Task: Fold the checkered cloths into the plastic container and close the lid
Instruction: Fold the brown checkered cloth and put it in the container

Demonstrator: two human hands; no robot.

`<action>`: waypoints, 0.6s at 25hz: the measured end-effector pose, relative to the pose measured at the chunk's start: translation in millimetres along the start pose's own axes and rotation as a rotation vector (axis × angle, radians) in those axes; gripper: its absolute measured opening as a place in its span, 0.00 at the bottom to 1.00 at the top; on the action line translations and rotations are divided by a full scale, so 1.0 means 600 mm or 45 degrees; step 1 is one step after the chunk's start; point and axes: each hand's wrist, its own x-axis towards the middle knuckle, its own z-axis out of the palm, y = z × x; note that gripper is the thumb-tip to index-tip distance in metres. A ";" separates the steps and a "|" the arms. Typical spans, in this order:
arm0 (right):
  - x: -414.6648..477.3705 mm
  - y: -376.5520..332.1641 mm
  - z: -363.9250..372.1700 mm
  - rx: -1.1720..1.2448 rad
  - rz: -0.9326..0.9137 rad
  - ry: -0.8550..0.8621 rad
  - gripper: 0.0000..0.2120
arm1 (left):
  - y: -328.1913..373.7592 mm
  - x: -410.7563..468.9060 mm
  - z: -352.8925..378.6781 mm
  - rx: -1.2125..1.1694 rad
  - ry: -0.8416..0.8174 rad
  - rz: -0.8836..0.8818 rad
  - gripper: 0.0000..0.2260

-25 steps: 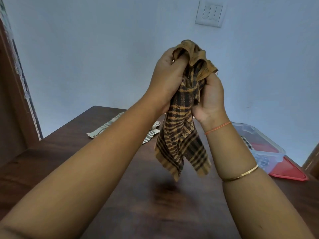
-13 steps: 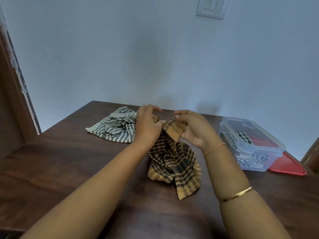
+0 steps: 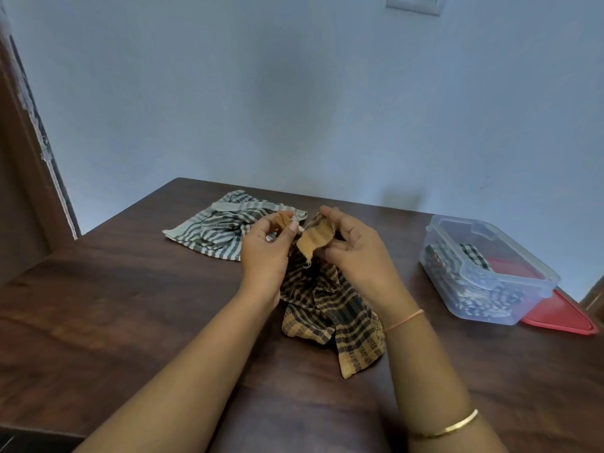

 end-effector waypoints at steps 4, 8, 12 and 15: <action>0.001 0.011 0.007 -0.693 -0.252 0.328 0.07 | 0.008 -0.009 0.004 0.229 0.182 0.181 0.18; -0.002 -0.004 0.003 -0.413 -0.395 0.314 0.04 | 0.015 -0.013 0.004 0.206 0.192 0.205 0.14; -0.001 -0.013 0.012 -0.139 -0.403 0.226 0.08 | 0.017 -0.016 0.009 0.063 0.073 0.147 0.10; 0.006 -0.012 0.011 -0.133 -0.371 0.233 0.09 | 0.020 -0.020 0.010 -0.026 0.006 0.081 0.10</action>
